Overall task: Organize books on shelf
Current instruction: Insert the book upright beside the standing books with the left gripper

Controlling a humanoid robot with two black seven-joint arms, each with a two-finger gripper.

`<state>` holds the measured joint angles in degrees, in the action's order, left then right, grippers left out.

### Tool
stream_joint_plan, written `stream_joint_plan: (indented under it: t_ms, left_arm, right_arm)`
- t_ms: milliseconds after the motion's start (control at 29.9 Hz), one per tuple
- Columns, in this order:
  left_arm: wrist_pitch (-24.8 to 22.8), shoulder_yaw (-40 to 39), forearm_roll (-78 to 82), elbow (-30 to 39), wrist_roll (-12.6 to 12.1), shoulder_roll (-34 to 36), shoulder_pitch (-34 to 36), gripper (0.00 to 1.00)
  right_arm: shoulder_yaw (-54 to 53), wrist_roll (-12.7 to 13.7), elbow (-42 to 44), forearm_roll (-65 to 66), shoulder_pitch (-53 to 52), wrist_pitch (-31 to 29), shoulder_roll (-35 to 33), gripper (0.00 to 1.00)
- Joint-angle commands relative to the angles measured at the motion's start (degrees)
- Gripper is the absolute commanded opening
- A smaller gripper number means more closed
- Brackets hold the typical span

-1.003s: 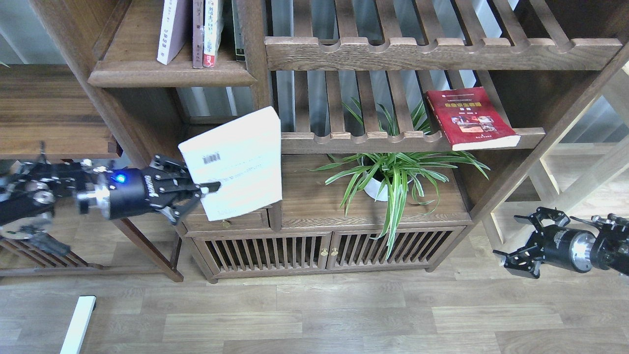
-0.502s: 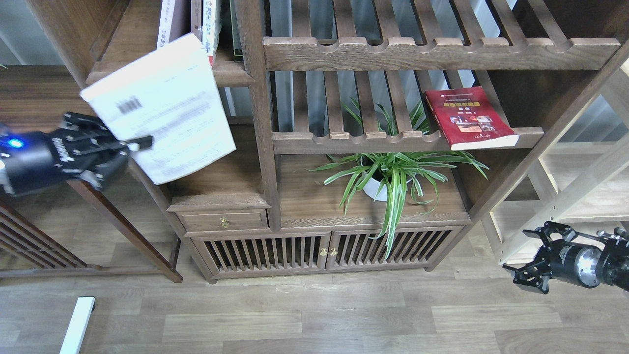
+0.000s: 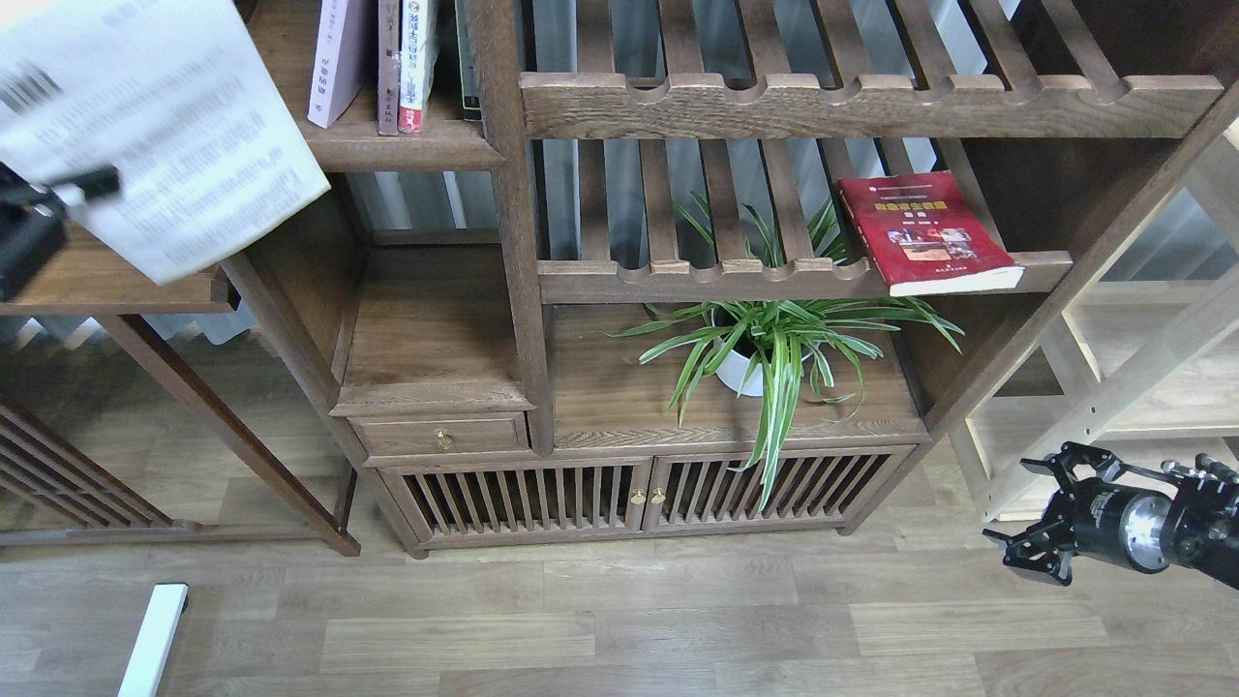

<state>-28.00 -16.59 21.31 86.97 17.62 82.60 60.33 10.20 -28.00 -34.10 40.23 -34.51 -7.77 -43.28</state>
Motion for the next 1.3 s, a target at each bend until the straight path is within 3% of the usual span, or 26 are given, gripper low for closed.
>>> stream_joint_plan:
  t_ms: [0, 502, 903, 1271]
  left_arm:
    - [0.0, -1.6, -1.2, 0.2, -0.2, 2.6, 0.2, 0.0]
    - [0.0, -2.6, -5.3, -0.8, -3.2, 2.3, 1.5, 0.0]
    - [0.0, -2.4, -7.9, -3.6, -9.7, -7.6, 5.3, 0.0]
    - [0.0, -1.7, -10.4, -7.6, -12.3, -9.5, 8.6, 0.0]
  right_arm:
    - [0.0, 0.0, -0.1, 0.0, 0.1, 0.0, -0.1, 1.0]
    - [1.5, 0.0, -0.5, 0.0, 0.2, 0.8, -0.7, 1.0]
    - [1.5, 0.0, -0.5, 0.0, 0.5, 0.9, -1.1, 1.0]
    - [1.4, 0.0, -0.5, -0.1, 0.6, 0.9, -1.5, 1.0]
